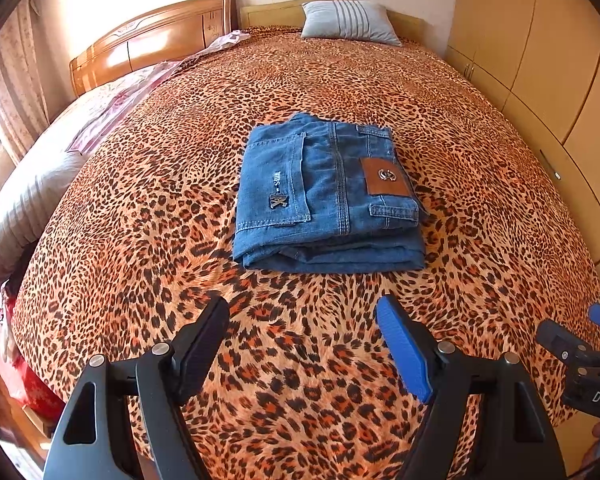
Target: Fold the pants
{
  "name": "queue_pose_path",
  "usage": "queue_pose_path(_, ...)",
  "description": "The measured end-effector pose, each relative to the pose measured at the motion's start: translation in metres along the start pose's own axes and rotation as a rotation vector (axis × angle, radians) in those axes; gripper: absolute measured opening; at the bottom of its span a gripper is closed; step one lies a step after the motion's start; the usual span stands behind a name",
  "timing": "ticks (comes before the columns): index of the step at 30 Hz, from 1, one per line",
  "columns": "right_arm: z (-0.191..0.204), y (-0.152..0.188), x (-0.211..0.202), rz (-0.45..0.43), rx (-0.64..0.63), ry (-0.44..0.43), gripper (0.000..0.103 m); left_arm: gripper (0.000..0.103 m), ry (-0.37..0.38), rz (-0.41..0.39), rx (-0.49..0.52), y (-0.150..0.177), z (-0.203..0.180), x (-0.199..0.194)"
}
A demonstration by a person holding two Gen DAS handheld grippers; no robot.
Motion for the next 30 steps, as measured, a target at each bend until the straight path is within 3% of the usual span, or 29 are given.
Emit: queue_pose_path(30, 0.0041, -0.0031, 0.0012, -0.007, 0.024, 0.037, 0.103, 0.077, -0.045, 0.020, -0.003, -0.0055, 0.0091, 0.0034)
Point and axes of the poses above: each gripper's, at about its wrist camera, not at the fingertips, and x roughly the way its jaws point, z to its left, y to its underside, the point moved 1 cm from there along x, roughly the way its jaws point, and after that the axes turned 13 degrees about y, right-handed, at the moved point
